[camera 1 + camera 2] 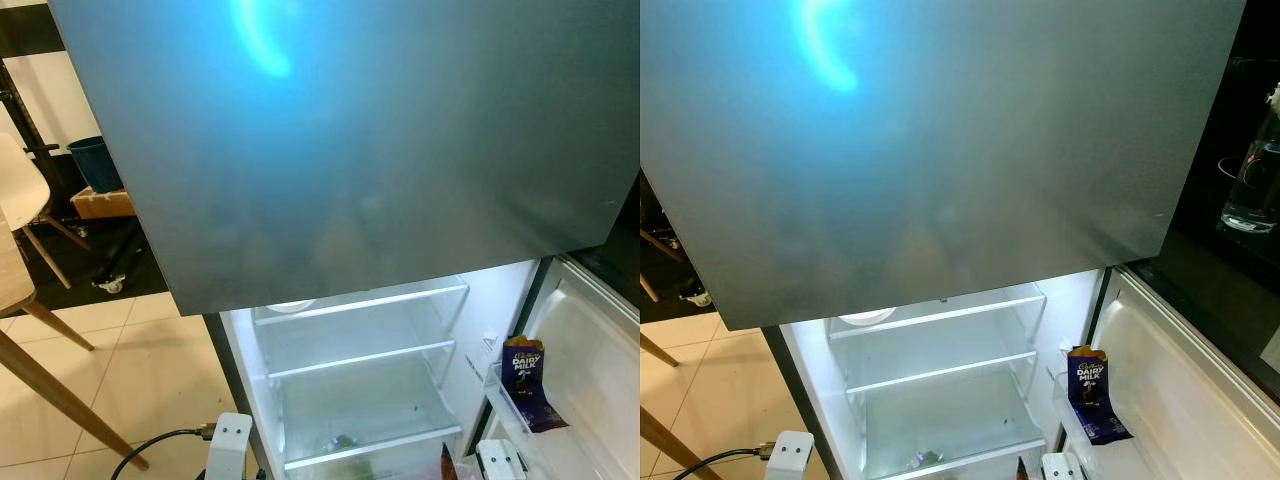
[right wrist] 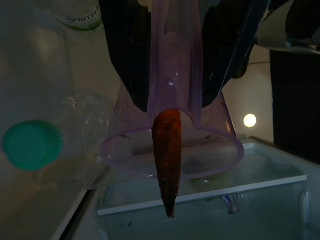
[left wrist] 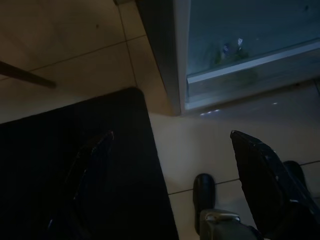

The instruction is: Restocking fridge

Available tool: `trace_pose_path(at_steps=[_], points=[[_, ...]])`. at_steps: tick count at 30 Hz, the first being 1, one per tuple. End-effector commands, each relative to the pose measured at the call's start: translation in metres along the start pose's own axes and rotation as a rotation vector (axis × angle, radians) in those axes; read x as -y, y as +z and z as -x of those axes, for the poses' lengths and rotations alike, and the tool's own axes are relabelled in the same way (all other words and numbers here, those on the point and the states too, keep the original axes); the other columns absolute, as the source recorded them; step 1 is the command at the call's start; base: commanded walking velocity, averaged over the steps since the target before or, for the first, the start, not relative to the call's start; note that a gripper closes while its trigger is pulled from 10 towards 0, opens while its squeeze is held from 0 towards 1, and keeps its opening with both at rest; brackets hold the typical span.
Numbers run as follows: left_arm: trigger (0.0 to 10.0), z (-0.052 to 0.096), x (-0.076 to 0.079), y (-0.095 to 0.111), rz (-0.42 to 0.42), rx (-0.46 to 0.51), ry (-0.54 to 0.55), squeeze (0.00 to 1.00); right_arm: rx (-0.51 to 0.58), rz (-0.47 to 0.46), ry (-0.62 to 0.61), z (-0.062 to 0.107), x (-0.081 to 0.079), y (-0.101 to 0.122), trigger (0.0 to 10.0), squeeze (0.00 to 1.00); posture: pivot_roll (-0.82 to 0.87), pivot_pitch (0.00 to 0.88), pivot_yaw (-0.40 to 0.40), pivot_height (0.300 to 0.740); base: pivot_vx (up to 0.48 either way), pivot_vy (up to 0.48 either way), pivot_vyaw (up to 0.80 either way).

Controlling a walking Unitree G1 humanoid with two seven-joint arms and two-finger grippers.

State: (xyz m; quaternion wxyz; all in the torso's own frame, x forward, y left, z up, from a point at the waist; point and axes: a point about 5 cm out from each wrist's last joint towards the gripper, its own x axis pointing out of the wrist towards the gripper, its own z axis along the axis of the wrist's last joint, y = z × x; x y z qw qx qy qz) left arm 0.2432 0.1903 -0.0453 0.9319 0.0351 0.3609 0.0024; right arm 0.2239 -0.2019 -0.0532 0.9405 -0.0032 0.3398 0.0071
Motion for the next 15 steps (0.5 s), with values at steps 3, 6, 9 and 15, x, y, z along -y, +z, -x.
trace_pose_path(at_steps=[3,6,9,15], points=[[10.0,0.001,-0.005,-0.002,-0.004,0.002,0.014,0.0,0.077,-0.017,-0.007,-0.003,0.003,0.017,10.0,0.0,-0.06,0.066,0.006,0.74,0.0,0.0,0.0],[10.0,-0.001,-0.002,0.007,-0.026,0.02,-0.004,0.0,0.099,-0.05,0.002,-0.006,0.001,0.026,10.0,0.0,-0.06,0.067,0.01,0.74,0.0,0.0,0.0],[10.0,-0.005,0.001,0.036,-0.018,0.109,-0.013,0.0,0.158,-0.076,0.024,-0.011,-0.003,0.047,10.0,0.0,-0.06,0.068,0.021,0.74,0.0,0.0,0.0],[10.0,-0.007,0.006,0.056,-0.082,0.164,-0.064,0.0,0.203,-0.084,0.049,-0.014,-0.009,0.061,10.0,0.0,-0.06,0.075,0.032,0.74,0.0,0.0,0.0]])
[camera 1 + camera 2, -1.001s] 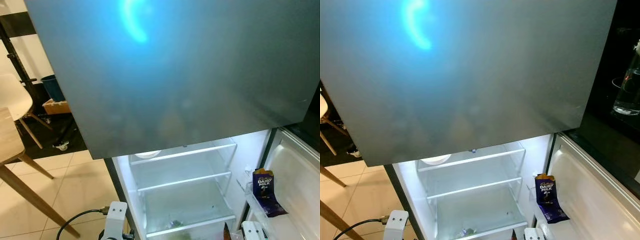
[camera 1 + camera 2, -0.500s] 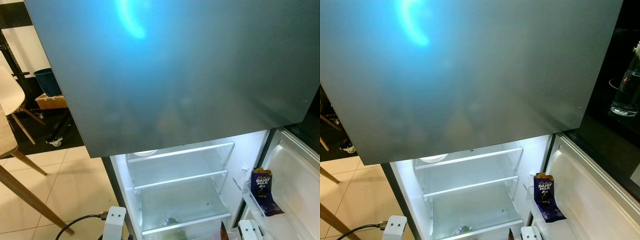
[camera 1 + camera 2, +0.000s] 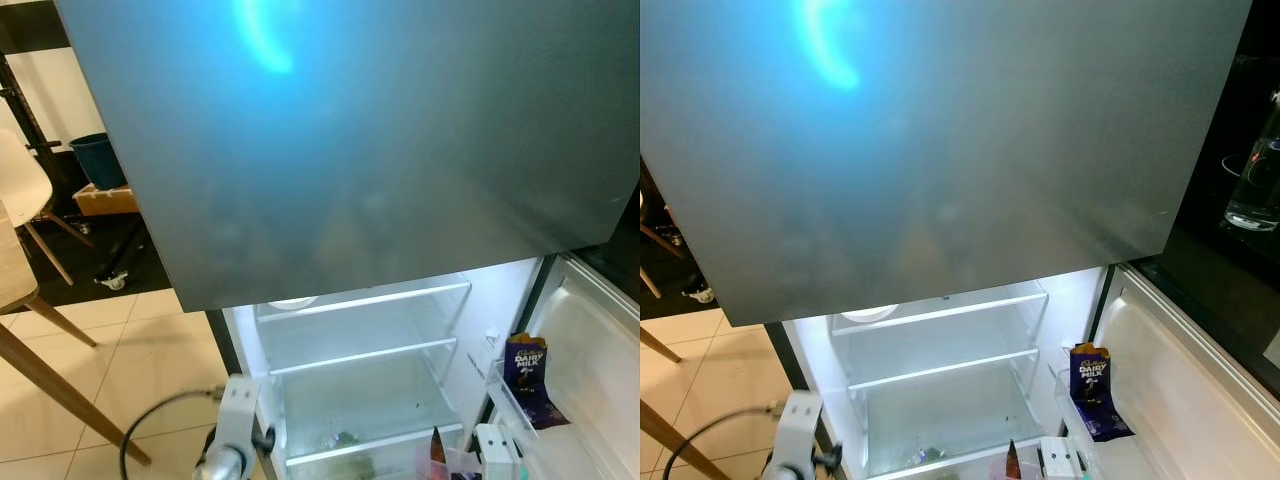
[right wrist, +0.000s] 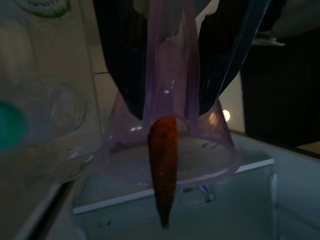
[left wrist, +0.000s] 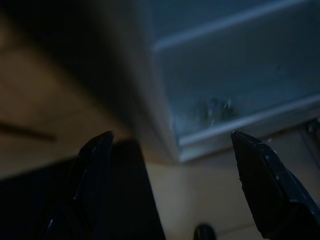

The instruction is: Restocking fridge

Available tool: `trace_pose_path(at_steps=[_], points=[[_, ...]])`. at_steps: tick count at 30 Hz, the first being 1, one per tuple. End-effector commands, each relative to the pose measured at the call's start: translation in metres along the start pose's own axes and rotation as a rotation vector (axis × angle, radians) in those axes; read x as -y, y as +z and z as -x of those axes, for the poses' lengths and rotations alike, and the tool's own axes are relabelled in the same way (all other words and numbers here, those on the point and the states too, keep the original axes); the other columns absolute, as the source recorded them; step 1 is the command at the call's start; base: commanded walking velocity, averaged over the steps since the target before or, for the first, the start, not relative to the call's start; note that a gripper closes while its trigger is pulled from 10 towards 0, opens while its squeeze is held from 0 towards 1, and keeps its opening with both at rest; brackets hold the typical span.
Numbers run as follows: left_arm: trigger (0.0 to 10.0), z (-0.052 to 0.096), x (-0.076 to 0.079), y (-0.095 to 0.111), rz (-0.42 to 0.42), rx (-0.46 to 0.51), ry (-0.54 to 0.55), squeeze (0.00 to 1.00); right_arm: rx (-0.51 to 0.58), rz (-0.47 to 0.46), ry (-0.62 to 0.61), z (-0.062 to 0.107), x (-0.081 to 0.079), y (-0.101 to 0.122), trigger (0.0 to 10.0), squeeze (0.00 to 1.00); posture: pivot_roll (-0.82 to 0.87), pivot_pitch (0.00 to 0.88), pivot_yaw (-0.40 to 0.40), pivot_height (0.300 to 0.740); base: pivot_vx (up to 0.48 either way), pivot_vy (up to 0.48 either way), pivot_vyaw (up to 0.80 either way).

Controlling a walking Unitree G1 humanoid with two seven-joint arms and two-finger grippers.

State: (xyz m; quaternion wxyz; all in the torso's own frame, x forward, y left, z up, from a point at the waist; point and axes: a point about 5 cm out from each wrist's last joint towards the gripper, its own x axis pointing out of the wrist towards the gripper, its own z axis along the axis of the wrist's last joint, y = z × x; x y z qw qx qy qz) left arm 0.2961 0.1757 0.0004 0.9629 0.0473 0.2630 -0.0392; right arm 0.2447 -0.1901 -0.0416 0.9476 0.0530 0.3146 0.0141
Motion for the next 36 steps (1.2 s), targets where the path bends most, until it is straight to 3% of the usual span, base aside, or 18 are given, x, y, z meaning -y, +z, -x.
trace_pose_path(at_steps=[1,2,5,7,16,22,24,31,36], points=[[10.0,0.006,-0.004,-0.022,-0.035,-0.072,-0.006,0.0,0.133,0.027,0.007,-0.006,-0.001,0.032,10.0,0.0,-0.06,0.075,0.032,0.74,0.0,0.0,0.0],[10.0,0.006,-0.004,-0.022,-0.035,-0.072,-0.006,0.0,0.133,0.027,0.007,-0.006,-0.001,0.032,10.0,0.0,-0.06,0.075,0.032,0.74,0.0,0.0,0.0],[10.0,0.02,-0.007,-0.057,0.006,-0.164,0.022,0.0,0.063,0.031,-0.006,0.004,0.004,0.001,10.0,0.0,-0.07,0.081,0.035,0.74,0.0,0.0,0.0],[10.0,0.024,-0.009,-0.066,0.009,-0.191,0.032,0.0,0.043,0.028,-0.011,0.008,0.006,-0.008,10.0,0.0,-0.07,0.081,0.035,0.74,0.0,0.0,0.0],[10.0,0.026,-0.011,-0.07,0.011,-0.211,0.043,0.0,0.037,0.03,-0.004,0.008,0.006,-0.009,10.0,0.0,-0.07,0.086,0.027,0.74,0.0,0.0,0.0],[10.0,0.018,-0.012,-0.05,0.013,-0.152,0.046,0.0,0.082,0.032,0.001,0.002,0.003,0.009,10.0,0.0,-0.06,0.086,0.027,0.74,0.0,0.0,0.0],[10.0,0.017,-0.014,-0.049,0.002,-0.153,0.047,0.0,0.152,-0.009,0.047,-0.002,-0.003,0.025,10.0,0.0,-0.07,0.089,0.033,0.74,0.0,0.0,0.0],[10.0,0.02,-0.015,-0.053,0.006,-0.159,0.049,0.0,0.17,-0.046,0.218,-0.004,-0.018,0.031,10.0,0.0,-0.07,0.098,0.035,0.74,0.0,0.0,0.0],[10.0,0.021,-0.015,-0.056,0.009,-0.167,0.048,0.0,0.08,0.052,0.349,-0.001,-0.03,0.017,10.0,0.0,-0.07,0.101,0.034,0.74,0.0,0.0,0.0]])
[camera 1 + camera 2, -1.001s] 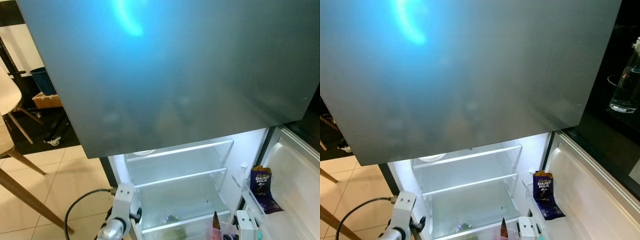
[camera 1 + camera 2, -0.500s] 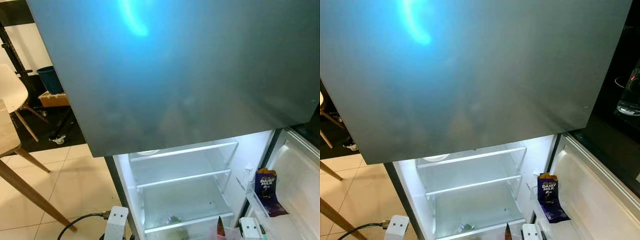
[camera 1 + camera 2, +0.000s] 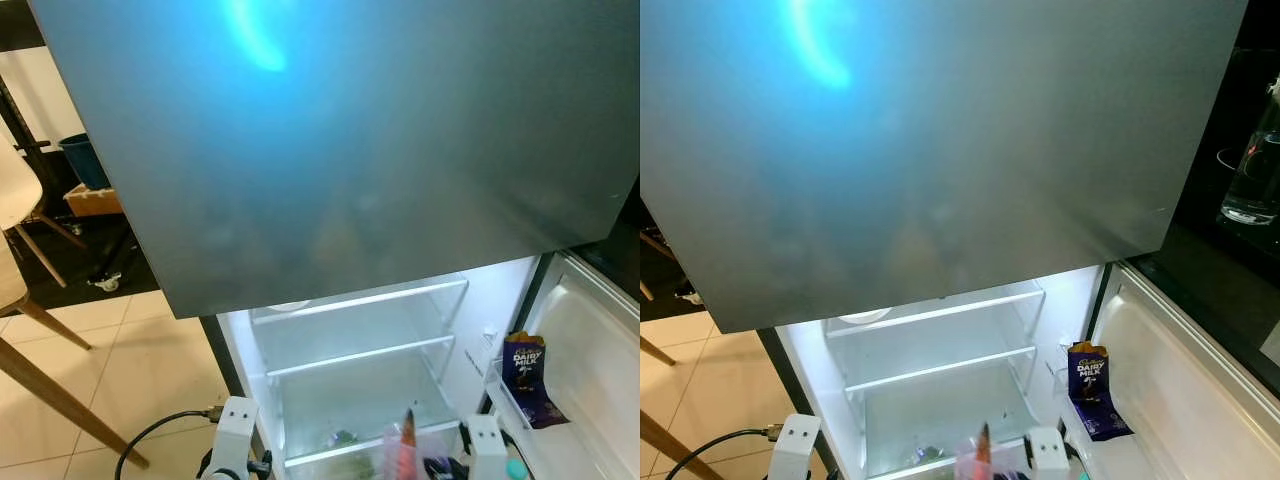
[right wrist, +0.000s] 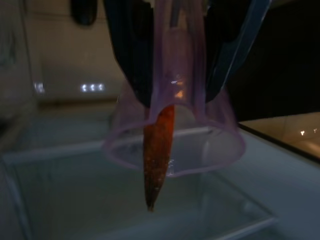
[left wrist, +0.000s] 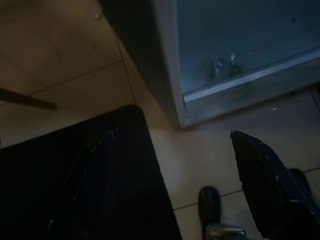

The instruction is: Restocking fridge

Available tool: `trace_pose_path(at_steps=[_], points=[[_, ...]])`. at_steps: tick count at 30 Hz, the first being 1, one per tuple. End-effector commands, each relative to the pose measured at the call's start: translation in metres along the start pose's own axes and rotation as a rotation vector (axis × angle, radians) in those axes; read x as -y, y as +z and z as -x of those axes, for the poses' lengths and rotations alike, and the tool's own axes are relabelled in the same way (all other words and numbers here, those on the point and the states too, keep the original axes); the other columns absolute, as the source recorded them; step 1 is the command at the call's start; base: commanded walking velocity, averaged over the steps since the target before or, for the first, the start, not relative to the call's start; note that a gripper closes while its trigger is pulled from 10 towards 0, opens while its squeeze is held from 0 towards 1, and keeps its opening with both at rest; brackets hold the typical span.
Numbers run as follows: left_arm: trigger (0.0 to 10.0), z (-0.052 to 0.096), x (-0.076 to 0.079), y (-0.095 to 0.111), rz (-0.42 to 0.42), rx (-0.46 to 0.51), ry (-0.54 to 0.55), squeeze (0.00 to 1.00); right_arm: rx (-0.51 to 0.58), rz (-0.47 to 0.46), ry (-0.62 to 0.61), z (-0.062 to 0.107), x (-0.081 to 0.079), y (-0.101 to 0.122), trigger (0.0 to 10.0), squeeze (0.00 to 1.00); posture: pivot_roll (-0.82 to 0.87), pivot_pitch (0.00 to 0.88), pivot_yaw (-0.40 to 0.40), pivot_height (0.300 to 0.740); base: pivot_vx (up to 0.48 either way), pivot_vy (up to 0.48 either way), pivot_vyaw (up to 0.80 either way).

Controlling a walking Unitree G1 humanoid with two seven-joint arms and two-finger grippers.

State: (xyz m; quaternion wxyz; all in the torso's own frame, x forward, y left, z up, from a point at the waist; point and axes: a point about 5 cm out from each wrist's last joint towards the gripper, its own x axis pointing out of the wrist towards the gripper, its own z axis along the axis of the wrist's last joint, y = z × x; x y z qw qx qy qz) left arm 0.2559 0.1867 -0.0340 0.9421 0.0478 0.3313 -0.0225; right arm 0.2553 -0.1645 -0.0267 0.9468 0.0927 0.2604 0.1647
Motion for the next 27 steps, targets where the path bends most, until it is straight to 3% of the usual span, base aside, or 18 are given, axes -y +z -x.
trace_pose_path(at_steps=[1,9,12,14,16,21,27], points=[[10.0,0.003,-0.011,-0.006,-0.001,-0.022,0.024,0.0,-0.012,0.027,0.033,-0.001,-0.003,0.001,10.0,0.0,-0.07,0.101,0.034,0.74,0.0,0.0,0.0],[10.0,0.004,-0.013,-0.009,-0.01,-0.03,0.027,0.0,-0.088,0.117,0.008,0.004,0.0,-0.012,10.0,0.0,-0.06,0.101,0.031,0.74,0.0,0.0,0.0],[10.0,0.004,-0.013,-0.01,-0.015,-0.033,0.029,0.0,-0.136,0.275,-0.047,0.006,0.005,-0.015,10.0,0.0,-0.06,0.101,0.03,0.74,0.0,0.0,0.0],[10.0,0.004,-0.013,-0.01,-0.015,-0.033,0.029,0.0,-0.144,0.306,-0.061,0.007,0.006,-0.016,10.0,0.0,-0.06,0.101,0.03,0.74,0.0,0.0,0.0],[10.0,0.004,-0.014,-0.01,-0.016,-0.032,0.03,0.0,-0.112,0.344,-0.18,0.01,0.015,-0.012,10.0,0.0,-0.06,0.1,0.03,0.74,0.0,0.0,0.0],[10.0,0.005,-0.015,-0.01,-0.017,-0.033,0.033,0.0,-0.052,0.314,-0.173,0.01,0.01,-0.013,10.0,0.0,-0.06,0.097,0.03,0.74,0.0,0.0,0.0],[10.0,0.005,-0.017,-0.01,-0.014,-0.032,0.039,0.0,-0.066,0.311,-0.174,0.012,0.006,-0.022,10.0,0.0,-0.05,0.091,0.029,0.74,0.0,0.0,0.0]])
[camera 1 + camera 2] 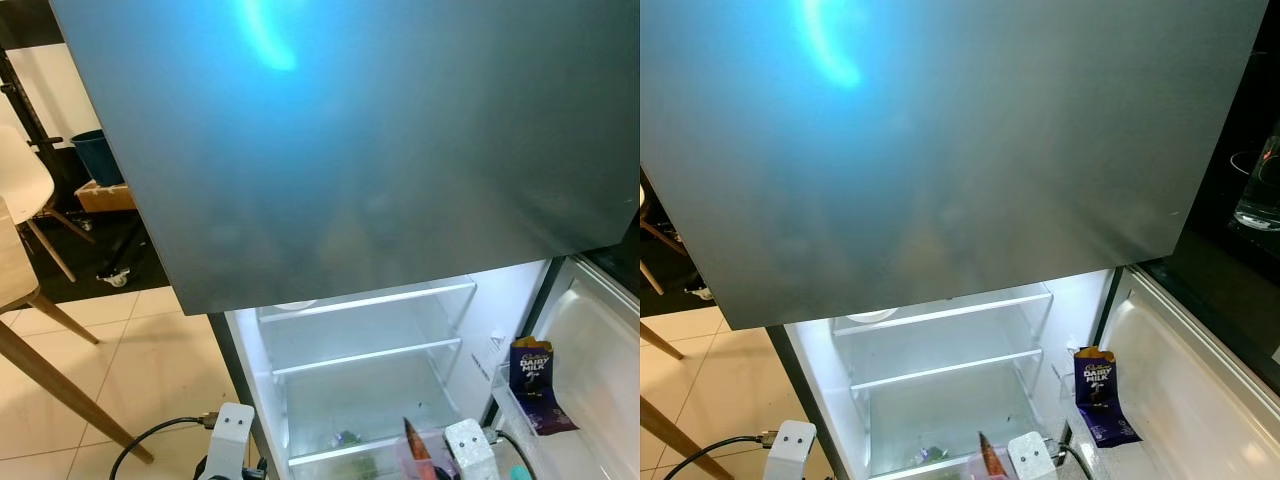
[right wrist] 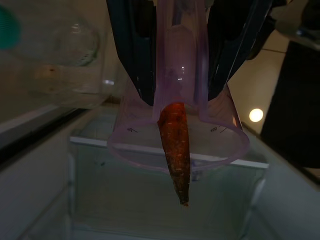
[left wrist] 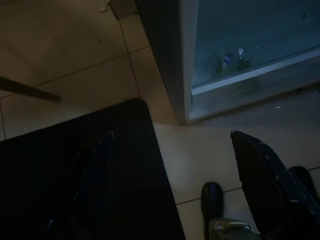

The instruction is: Restocking fridge

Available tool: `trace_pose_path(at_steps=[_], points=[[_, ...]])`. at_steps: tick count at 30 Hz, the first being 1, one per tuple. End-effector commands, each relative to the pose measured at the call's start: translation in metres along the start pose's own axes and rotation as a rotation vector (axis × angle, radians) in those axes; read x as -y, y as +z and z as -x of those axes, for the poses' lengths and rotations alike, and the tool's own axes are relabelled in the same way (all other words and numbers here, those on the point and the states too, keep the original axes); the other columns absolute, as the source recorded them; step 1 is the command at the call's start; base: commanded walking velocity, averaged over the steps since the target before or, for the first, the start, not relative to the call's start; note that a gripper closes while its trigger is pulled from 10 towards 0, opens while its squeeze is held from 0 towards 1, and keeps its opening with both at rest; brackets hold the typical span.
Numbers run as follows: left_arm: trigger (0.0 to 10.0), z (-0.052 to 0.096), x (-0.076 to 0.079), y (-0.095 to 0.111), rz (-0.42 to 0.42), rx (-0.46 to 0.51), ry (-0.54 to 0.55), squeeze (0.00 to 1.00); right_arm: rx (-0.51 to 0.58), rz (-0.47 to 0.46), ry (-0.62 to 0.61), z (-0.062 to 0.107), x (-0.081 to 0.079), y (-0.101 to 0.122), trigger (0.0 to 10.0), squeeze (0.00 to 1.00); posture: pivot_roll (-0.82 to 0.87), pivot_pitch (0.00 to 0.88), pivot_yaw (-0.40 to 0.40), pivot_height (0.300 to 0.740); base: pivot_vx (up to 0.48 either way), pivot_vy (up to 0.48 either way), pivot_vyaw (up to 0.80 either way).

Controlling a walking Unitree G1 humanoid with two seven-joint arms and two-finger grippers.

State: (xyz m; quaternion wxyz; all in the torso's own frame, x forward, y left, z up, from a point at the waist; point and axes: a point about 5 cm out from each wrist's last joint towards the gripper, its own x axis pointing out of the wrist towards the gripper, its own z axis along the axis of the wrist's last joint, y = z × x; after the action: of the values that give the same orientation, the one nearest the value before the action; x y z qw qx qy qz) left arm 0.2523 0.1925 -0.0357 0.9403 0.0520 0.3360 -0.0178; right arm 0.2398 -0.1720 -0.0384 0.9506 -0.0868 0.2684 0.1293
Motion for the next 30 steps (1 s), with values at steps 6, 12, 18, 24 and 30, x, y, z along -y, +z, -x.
trace_pose_path(at_steps=[6,12,18,24,30], points=[[10.0,0.003,-0.015,-0.007,0.001,-0.024,0.039,0.0,-0.046,-0.199,-0.174,0.008,0.013,-0.018,10.0,0.0,-0.04,0.089,0.029,0.74,0.0,0.0,0.0],[10.0,0.005,-0.02,-0.01,0.035,-0.027,0.058,0.0,0.01,-0.316,-0.182,0.014,0.019,-0.021,10.0,0.0,-0.05,0.089,0.034,0.74,0.0,0.0,0.0],[10.0,0.005,-0.02,-0.013,0.041,-0.036,0.061,0.0,0.011,-0.311,-0.187,0.013,0.02,-0.018,10.0,0.0,-0.06,0.089,0.043,0.74,0.0,0.0,0.0],[10.0,0.006,-0.018,-0.015,0.039,-0.053,0.069,0.0,-0.017,-0.311,-0.175,0.011,0.02,-0.019,10.0,0.0,-0.05,0.093,0.037,0.74,0.0,0.0,0.0],[10.0,0.006,-0.017,-0.016,0.021,-0.051,0.058,0.0,0.032,-0.325,-0.057,0.007,0.008,-0.011,10.0,0.0,-0.05,0.092,0.036,0.74,0.0,0.0,0.0]])
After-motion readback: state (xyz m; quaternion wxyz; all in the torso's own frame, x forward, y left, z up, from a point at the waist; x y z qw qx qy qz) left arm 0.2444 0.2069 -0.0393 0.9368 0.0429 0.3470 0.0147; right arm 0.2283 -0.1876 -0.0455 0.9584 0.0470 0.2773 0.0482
